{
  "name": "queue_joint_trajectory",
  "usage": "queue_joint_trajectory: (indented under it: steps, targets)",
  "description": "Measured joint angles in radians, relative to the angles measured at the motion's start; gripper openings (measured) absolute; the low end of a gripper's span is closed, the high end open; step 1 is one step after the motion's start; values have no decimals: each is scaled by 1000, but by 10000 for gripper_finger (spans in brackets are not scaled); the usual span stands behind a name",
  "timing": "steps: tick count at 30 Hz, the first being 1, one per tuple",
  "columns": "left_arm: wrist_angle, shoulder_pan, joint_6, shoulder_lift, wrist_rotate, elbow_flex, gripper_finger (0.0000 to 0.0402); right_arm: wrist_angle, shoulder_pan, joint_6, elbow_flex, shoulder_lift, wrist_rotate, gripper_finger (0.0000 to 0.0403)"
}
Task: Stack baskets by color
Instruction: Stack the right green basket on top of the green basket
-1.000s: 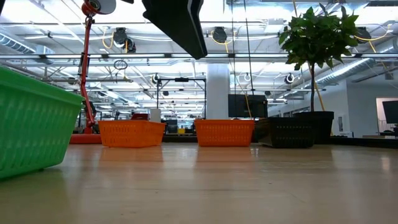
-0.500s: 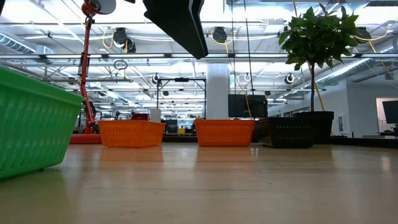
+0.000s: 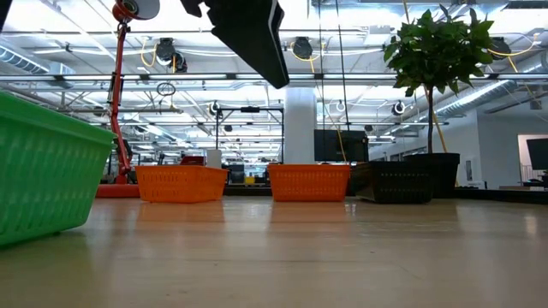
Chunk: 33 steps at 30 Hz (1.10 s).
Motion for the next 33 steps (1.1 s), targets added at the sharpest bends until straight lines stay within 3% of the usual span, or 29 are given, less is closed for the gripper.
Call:
queue_joint_trajectory:
  steps: [7,14,20,25,33]
  targets:
    - [3,15,1,0,7,0,159,6,0,-53,-39,9,-25,89]
    - [8,17,7,0,12,0,159,14,-40,-170,-59,8,-15,11]
    - [13,15,11,0,12,0,159,14,-135,-189,-54,-12,97,24]
    - [18,3,46,1,12,0,159,21,-229,-319,-28,-31,188,7]
    - [87,-42,191,1,13,0,159,40,-391,-551,-12,-63,193,7]
